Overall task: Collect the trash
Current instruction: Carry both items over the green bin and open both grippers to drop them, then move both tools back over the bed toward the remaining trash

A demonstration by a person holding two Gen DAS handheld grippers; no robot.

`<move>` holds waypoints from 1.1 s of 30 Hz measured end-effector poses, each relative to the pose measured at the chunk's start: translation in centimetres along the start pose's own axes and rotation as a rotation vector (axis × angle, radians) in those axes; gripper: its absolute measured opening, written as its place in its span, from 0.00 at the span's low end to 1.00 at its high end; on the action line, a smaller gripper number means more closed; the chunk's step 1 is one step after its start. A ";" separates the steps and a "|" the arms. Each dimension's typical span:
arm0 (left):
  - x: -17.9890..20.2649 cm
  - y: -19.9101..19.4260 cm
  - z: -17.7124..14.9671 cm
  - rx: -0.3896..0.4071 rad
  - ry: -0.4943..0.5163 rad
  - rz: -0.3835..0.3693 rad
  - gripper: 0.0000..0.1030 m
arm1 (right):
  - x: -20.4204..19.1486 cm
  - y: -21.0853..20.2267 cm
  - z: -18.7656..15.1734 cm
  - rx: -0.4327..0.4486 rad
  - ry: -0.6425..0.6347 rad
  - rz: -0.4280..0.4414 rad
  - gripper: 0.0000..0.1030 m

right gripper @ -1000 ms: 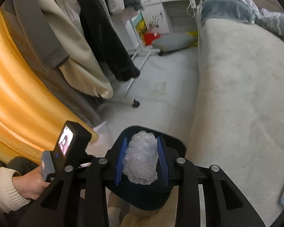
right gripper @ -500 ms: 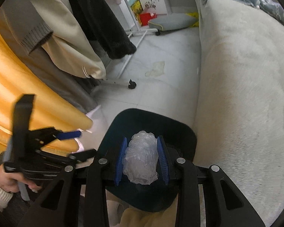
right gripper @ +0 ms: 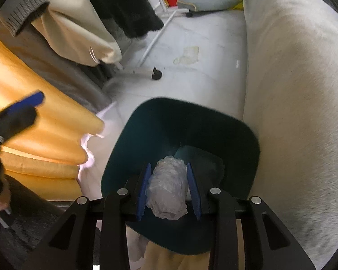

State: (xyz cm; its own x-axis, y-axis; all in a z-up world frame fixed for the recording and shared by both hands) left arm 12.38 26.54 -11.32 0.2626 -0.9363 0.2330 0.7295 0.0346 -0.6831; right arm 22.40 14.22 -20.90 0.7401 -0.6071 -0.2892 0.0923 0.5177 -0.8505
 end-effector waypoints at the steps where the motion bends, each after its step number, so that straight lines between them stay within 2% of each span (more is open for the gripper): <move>1: 0.0 -0.2 0.2 0.015 0.004 -0.004 0.65 | 0.0 0.4 -0.2 -0.009 0.002 -0.004 0.33; 8: 0.5 -2.4 1.6 0.131 0.027 -0.030 0.60 | -0.3 2.1 -1.2 -0.058 -0.012 -0.042 0.34; 10: 0.8 -3.1 2.2 0.174 0.041 -0.033 0.60 | -0.5 2.5 -1.5 -0.075 -0.016 -0.044 0.46; 11: 1.0 -3.5 2.4 0.194 0.050 -0.037 0.60 | -0.6 2.7 -1.6 -0.082 -0.017 -0.047 0.56; 12: 1.5 -4.1 2.8 0.226 0.065 -0.049 0.60 | -0.6 3.1 -1.6 -0.084 -0.018 -0.051 0.60; 15: 2.7 -5.2 3.5 0.281 0.076 -0.077 0.60 | -0.7 3.0 -1.7 -0.088 -0.018 -0.048 0.60; 20: 5.6 -7.0 4.4 0.371 0.137 -0.106 0.62 | -0.9 0.5 -0.4 -0.019 -0.009 -0.030 0.66; 28: 9.9 -7.2 4.6 0.405 0.144 -0.189 0.64 | -0.1 -5.1 1.3 0.124 0.006 -0.014 0.72; 33: 11.9 -7.2 4.5 0.425 0.151 -0.209 0.73 | 1.3 -8.6 1.8 0.214 0.015 -0.034 0.75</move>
State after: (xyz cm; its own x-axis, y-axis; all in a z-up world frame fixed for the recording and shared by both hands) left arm 13.12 16.78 -0.51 0.0115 -0.9775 0.2107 0.9580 -0.0496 -0.2826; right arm 23.79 10.04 -13.15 0.7246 -0.6341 -0.2701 0.2570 0.6122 -0.7478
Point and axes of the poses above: each gripper's, at about its wrist camera, not at the fingertips, and y roughly the way its jaws point, x to its right, z to its top, the point moved 4 cm from there along y, roughly the way its jaws point, and after that the axes turned 8 degrees about x, right-handed, at the moved point
